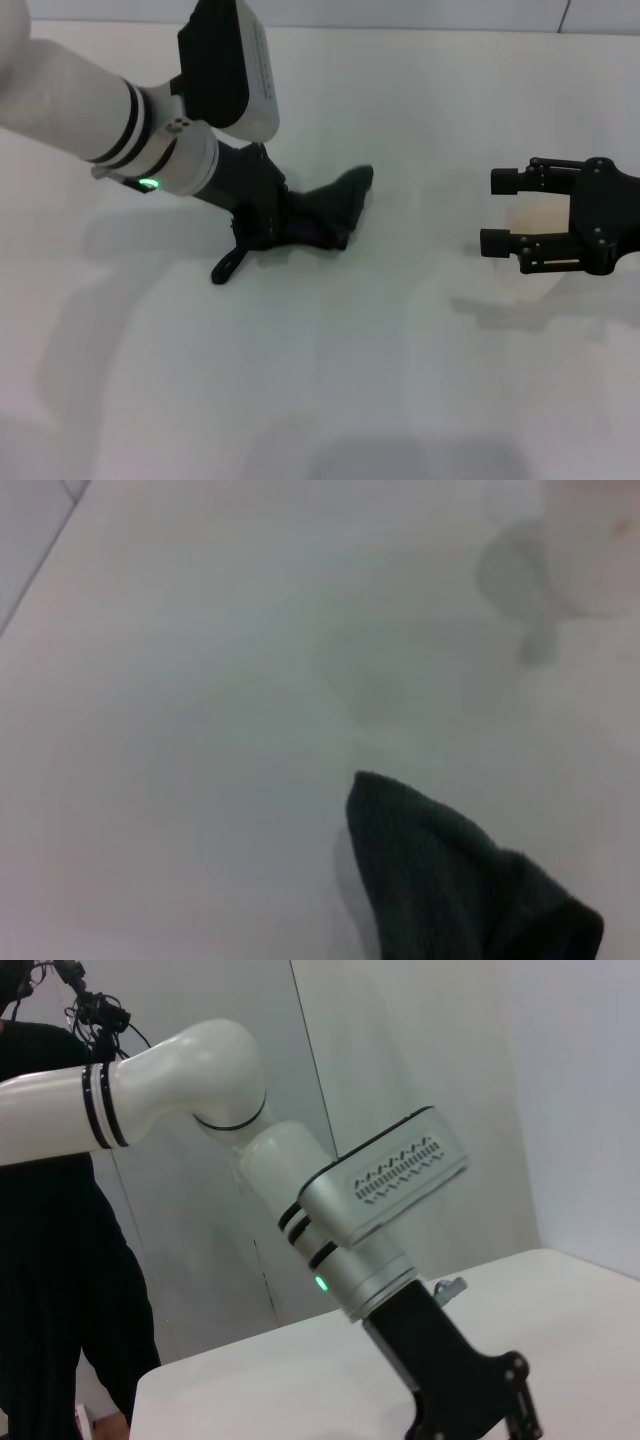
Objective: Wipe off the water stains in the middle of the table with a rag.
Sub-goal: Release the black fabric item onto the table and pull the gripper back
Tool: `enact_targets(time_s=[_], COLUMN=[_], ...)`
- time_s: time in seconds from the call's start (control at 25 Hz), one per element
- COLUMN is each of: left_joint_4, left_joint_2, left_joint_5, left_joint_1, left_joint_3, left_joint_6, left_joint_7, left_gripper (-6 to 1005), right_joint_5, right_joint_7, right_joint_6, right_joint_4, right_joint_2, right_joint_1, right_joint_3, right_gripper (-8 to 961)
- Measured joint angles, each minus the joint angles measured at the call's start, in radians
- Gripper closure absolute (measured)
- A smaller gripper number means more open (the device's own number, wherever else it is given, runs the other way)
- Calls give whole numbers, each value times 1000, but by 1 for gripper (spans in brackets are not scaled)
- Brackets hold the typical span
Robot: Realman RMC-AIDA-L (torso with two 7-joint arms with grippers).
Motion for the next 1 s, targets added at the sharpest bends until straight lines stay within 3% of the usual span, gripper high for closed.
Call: enact_targets(time_s=[0.28,0.52,1.0], left_joint_4=[35,92,100], left_joint_2=[-4,1,-2], left_joint_5=[4,10,28], left_joint_1=[38,109,141], left_joint_3=[5,-11,-55], left_joint_6=[37,46,54], left_joint_7=[-38,-42,-106], left_gripper=[883,878,869], right_joint_5=[2,3,4], right_joint_7=[-1,1,5], right_joint_6=[0,1,5], right_joint_4=[3,3,2], right_joint_2=[0,1,2], right_joint_1=[0,0,6], right_joint_3=[-3,-7,-5], right_gripper=[153,153,154])
